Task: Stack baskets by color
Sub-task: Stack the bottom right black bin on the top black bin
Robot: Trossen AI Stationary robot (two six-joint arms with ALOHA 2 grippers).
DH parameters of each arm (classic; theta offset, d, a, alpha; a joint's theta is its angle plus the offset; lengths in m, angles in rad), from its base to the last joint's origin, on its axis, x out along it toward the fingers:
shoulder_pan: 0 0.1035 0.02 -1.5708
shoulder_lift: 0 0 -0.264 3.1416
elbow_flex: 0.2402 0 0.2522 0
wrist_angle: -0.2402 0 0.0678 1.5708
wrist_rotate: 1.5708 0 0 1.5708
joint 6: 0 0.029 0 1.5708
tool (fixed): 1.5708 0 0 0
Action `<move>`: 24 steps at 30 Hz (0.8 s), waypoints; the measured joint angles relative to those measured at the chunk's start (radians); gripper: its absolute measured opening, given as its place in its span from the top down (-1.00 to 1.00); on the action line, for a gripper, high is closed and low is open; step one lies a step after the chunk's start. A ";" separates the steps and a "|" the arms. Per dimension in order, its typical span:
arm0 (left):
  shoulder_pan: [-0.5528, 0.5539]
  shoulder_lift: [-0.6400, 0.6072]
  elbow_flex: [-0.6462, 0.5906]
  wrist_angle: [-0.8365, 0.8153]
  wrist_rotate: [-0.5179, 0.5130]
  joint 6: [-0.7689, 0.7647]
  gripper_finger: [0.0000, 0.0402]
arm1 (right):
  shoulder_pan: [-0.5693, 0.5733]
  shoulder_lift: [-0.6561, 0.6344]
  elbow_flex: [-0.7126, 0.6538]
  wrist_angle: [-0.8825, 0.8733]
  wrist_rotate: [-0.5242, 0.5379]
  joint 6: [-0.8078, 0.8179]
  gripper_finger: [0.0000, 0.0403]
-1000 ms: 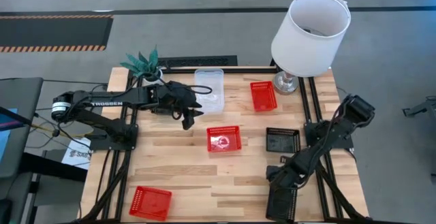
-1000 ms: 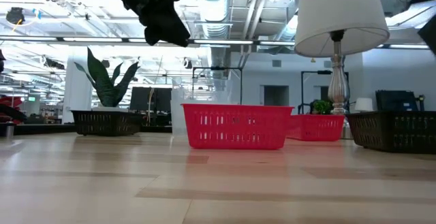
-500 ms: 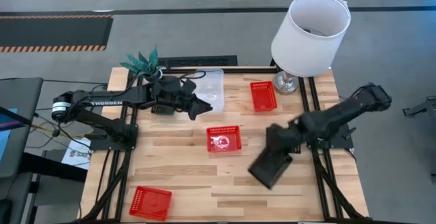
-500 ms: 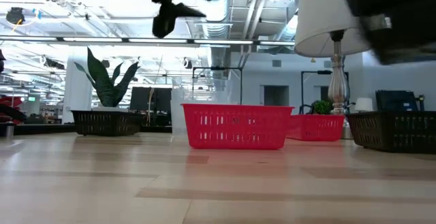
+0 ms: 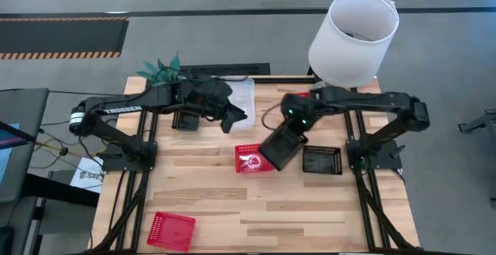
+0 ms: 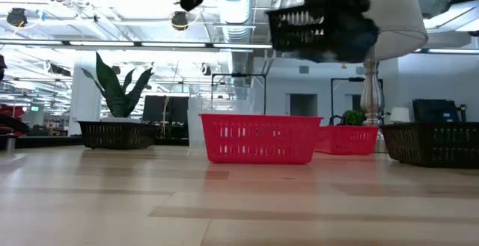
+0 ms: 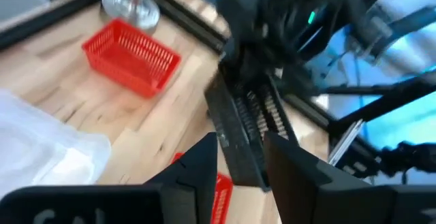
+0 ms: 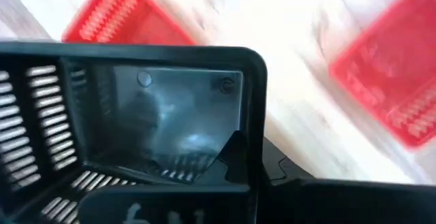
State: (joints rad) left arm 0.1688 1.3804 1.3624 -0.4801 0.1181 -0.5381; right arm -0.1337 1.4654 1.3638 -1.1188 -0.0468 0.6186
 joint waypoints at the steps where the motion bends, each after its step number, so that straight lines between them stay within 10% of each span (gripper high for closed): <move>1: -0.001 0.014 0.005 -0.013 0.000 0.000 0.45 | -0.011 0.015 0.017 0.008 -0.001 -0.017 0.98; 24: -0.046 0.226 0.008 -0.042 -0.179 0.138 0.22 | -0.134 0.103 0.057 0.196 -0.073 -0.017 0.98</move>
State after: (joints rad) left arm 0.1226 1.6062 1.3704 -0.5224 -0.0614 -0.4004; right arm -0.2680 1.5684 1.4204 -0.9230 -0.1197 0.6018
